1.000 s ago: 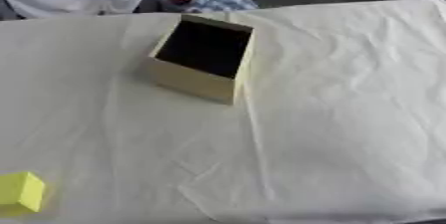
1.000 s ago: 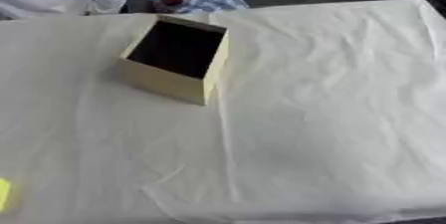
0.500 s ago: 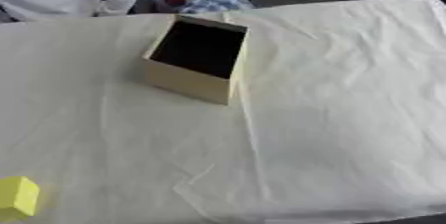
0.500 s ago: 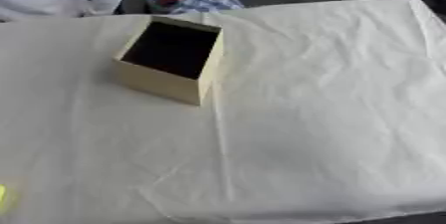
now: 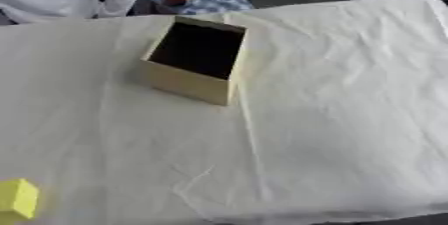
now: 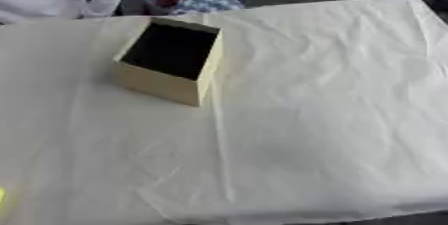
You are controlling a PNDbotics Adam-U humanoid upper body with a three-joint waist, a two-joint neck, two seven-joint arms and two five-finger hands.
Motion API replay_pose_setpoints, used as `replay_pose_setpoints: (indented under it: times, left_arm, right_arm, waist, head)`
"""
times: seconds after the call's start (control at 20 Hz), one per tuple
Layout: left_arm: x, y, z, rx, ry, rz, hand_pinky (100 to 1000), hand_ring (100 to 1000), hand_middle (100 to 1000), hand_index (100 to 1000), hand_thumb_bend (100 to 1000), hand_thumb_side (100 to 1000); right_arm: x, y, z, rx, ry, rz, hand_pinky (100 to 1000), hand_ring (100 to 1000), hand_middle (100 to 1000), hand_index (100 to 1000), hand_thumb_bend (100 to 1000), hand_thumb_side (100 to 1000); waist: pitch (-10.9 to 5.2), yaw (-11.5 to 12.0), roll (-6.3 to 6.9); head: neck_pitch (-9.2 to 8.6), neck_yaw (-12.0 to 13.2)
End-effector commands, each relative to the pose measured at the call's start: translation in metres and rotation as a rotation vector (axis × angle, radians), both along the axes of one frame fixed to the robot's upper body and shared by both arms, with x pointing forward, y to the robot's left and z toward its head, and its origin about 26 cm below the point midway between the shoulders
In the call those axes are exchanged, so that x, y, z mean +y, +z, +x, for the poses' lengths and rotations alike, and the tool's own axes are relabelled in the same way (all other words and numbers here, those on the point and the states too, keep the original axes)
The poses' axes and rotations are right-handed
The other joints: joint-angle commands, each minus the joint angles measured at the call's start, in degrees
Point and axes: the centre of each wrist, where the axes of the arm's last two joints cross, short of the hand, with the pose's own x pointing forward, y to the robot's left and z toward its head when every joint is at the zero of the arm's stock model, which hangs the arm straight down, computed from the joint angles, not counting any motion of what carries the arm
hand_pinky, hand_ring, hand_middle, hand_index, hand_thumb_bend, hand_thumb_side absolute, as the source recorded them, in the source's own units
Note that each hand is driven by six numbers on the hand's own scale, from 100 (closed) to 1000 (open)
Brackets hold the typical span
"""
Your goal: Pick up objects on the table and place them in the box.
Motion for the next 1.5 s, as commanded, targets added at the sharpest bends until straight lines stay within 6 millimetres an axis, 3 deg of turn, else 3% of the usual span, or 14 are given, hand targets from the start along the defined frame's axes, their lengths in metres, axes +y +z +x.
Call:
replay_pose_setpoints:
  times: [0.05,0.1,0.2,0.35,0.65,0.75,0.8,1.1,1.3,1.5]
  left_arm:
    - [0.010,0.006,0.003,0.028,0.019,0.035,941,963,950,1000,308,415]
    - [0.012,0.005,0.003,0.040,0.020,0.036,940,964,951,1000,323,330]
    - [0.014,0.005,0.005,0.058,0.017,0.051,942,970,955,1000,360,266]
    - [0.015,0.003,0.006,0.088,0.005,0.080,938,969,955,1000,353,274]
    - [0.015,0.005,0.010,0.130,-0.016,0.126,947,978,959,1000,398,396]
    - [0.016,0.005,0.011,0.125,-0.002,0.137,939,973,947,1000,440,319]
    - [0.016,0.005,0.012,0.114,0.007,0.132,919,961,931,991,453,212]
    - [0.015,-0.008,0.011,0.070,0.059,0.060,899,949,924,986,358,191]
    - [0.012,-0.010,0.013,0.112,0.068,0.044,906,955,928,989,364,198]
    - [0.010,-0.012,0.014,0.147,0.075,0.049,909,956,928,989,359,274]
  right_arm:
    - [-0.001,0.011,0.000,-0.015,0.003,-0.042,609,666,550,707,100,864]
    - [-0.001,0.011,0.000,-0.015,0.004,-0.042,609,666,550,707,100,864]
    - [0.000,0.011,0.000,-0.015,0.005,-0.041,609,666,550,707,100,864]
    - [0.000,0.012,0.000,-0.016,0.007,-0.041,609,666,550,707,100,864]
    - [0.001,0.013,0.001,-0.017,0.014,-0.041,608,666,550,707,100,866]
    - [0.001,0.012,0.001,-0.016,0.014,-0.039,608,666,549,707,100,867]
    - [0.001,0.012,0.001,-0.016,0.014,-0.038,607,665,549,706,100,869]
    - [0.002,0.012,0.002,-0.017,0.018,-0.032,607,665,549,706,100,871]
    - [0.003,0.013,0.003,-0.016,0.023,-0.029,606,665,548,706,100,872]
    - [0.003,0.013,0.003,-0.016,0.027,-0.027,606,664,548,706,100,872]
  waist:
    - [-0.56,0.13,0.14]
    - [-0.57,0.10,0.17]
    - [-0.58,0.02,0.19]
    - [-0.60,-0.18,0.23]
    - [-0.59,-0.58,0.41]
    - [-0.55,-0.79,0.46]
    - [-0.52,-0.91,0.49]
    - [-0.40,-1.51,0.53]
    - [-0.37,-1.74,0.54]
    - [-0.33,-2.12,0.53]
  head:
    - [0.37,-0.49]
    - [0.37,-0.54]
    - [0.37,-0.60]
    - [0.37,-0.52]
    - [0.37,-0.35]
    - [0.37,-0.18]
    - [0.37,-0.08]
    - [0.37,0.07]
    - [0.37,0.22]
    - [0.37,0.39]
